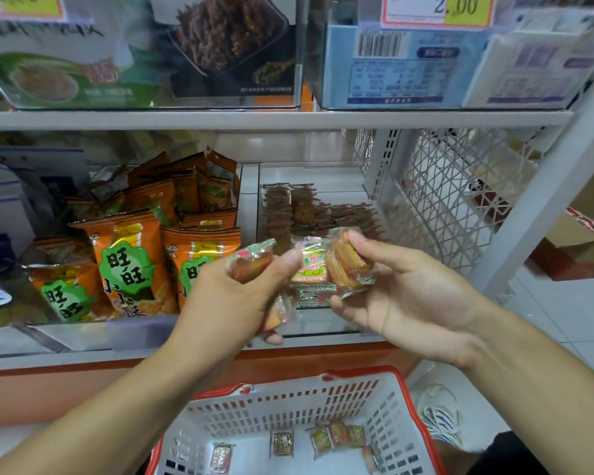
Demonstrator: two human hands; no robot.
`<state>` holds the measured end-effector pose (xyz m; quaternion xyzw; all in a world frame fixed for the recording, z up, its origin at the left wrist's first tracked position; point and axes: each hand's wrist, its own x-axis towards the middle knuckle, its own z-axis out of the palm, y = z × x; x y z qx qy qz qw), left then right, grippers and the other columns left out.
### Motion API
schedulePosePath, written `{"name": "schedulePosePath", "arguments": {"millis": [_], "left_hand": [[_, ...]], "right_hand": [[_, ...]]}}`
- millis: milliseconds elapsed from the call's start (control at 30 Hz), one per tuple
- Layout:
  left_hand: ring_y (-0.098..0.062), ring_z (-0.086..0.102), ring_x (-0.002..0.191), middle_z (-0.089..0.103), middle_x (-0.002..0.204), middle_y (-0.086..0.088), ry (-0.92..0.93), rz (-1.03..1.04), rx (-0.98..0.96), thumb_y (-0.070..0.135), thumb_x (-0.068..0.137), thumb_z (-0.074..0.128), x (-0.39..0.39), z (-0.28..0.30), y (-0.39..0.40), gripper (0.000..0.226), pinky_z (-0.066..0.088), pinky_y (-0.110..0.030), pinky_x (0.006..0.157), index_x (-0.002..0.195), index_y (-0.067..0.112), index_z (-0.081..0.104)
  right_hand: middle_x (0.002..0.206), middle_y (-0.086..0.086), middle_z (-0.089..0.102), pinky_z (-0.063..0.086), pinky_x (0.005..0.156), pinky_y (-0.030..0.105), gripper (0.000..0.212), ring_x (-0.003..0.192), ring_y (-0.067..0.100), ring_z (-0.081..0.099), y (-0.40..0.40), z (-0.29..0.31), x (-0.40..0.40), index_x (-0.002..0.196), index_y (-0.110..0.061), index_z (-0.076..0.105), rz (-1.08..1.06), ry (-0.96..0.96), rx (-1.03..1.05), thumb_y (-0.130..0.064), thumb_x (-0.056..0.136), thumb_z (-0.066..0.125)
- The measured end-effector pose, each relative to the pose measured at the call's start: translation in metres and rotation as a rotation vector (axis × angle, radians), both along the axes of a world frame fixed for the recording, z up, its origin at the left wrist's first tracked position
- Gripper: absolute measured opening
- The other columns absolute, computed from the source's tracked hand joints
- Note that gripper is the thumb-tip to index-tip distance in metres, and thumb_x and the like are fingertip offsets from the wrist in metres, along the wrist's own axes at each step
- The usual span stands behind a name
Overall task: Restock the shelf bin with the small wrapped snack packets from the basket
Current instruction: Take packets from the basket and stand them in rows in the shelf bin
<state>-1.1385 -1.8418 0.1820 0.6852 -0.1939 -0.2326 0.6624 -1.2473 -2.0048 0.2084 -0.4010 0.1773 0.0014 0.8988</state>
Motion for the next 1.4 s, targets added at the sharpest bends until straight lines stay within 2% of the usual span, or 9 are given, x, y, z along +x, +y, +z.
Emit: {"name": "schedulePosePath", "arguments": {"millis": [133,367,533,700,833,933,1100,1300,1400], "left_hand": [[-0.01,0.05,0.036,0.059,0.048,0.0,0.067,-0.011,0.016,0.034,0.085,0.077,-0.002,-0.003,0.0,0.021,0.046,-0.021,0.036,0.091,0.014,0.079],[-0.017,0.06,0.04,0.063,0.059,-0.008,-0.34,0.038,0.078,0.032,0.085,0.08,0.0,-0.012,-0.002,0.009,0.05,-0.031,0.034,0.081,0.029,0.073],[-0.021,0.057,0.036,0.062,0.049,-0.01,-0.173,-0.026,0.071,0.039,0.09,0.072,0.003,-0.014,-0.006,0.018,0.051,-0.031,0.035,0.086,0.022,0.077],[-0.011,0.052,0.035,0.053,0.045,0.001,-0.015,0.066,-0.022,0.039,0.094,0.067,0.012,-0.009,-0.01,0.014,0.051,-0.026,0.038,0.102,0.03,0.075],[-0.016,0.056,0.039,0.055,0.049,-0.002,0.012,0.058,-0.008,0.043,0.094,0.066,0.013,-0.011,-0.015,0.016,0.053,-0.03,0.038,0.095,0.027,0.067],[-0.017,0.058,0.036,0.056,0.05,-0.007,0.015,0.076,0.054,0.043,0.096,0.063,0.015,-0.014,-0.017,0.037,0.046,-0.023,0.033,0.093,0.006,0.068],[-0.018,0.057,0.037,0.058,0.066,-0.02,0.038,0.075,0.08,0.042,0.098,0.062,0.022,-0.012,-0.018,0.037,0.046,-0.023,0.034,0.095,0.005,0.067],[-0.017,0.059,0.04,0.06,0.064,-0.014,0.107,0.075,0.094,0.043,0.097,0.063,0.024,-0.011,-0.019,0.041,0.048,-0.023,0.036,0.094,0.002,0.066],[-0.018,0.063,0.043,0.062,0.066,-0.013,0.133,0.09,0.092,0.043,0.096,0.065,0.026,-0.011,-0.02,0.035,0.05,-0.025,0.037,0.091,0.008,0.067]], "right_hand": [[0.122,0.019,0.069,0.06,0.075,0.03,0.032,0.1,0.024,0.07,0.003,-0.003,0.002,0.114,-0.003,0.071,-0.024,0.003,-0.012,-0.023,0.091,0.061],[0.123,0.018,0.069,0.048,0.104,0.039,0.044,0.102,0.021,0.068,0.016,-0.009,0.007,0.131,0.003,0.057,-0.01,0.004,-0.008,-0.018,0.094,0.047],[0.128,0.021,0.065,0.048,0.099,0.036,0.048,0.104,0.023,0.065,0.012,-0.012,0.017,0.129,0.009,0.058,0.056,-0.012,0.007,-0.002,0.087,0.038],[0.106,0.018,0.073,0.054,0.094,0.035,0.035,0.095,0.026,0.069,-0.013,-0.015,0.045,0.105,0.004,0.068,-0.072,0.026,-0.104,0.007,0.071,0.057],[0.104,0.012,0.074,0.054,0.096,0.045,0.041,0.101,0.03,0.068,-0.039,-0.037,0.084,0.109,-0.003,0.068,-0.315,0.213,-0.616,0.013,0.072,0.065],[0.1,0.005,0.076,0.06,0.084,0.042,0.055,0.099,0.027,0.07,-0.052,-0.055,0.108,0.114,-0.015,0.068,-0.352,0.28,-0.803,0.013,0.067,0.067],[0.089,-0.005,0.071,0.051,0.051,0.017,0.055,0.083,0.012,0.067,-0.057,-0.066,0.14,0.115,-0.023,0.061,-0.411,0.288,-0.841,0.008,0.07,0.065],[0.072,-0.009,0.075,0.058,0.064,0.026,0.034,0.078,0.012,0.07,-0.059,-0.071,0.153,0.082,-0.026,0.067,-0.436,0.282,-0.823,0.005,0.071,0.063],[0.103,0.0,0.076,0.058,0.076,0.03,0.044,0.1,0.023,0.07,-0.061,-0.076,0.156,0.113,-0.021,0.07,-0.421,0.298,-0.922,0.004,0.08,0.056]]}}
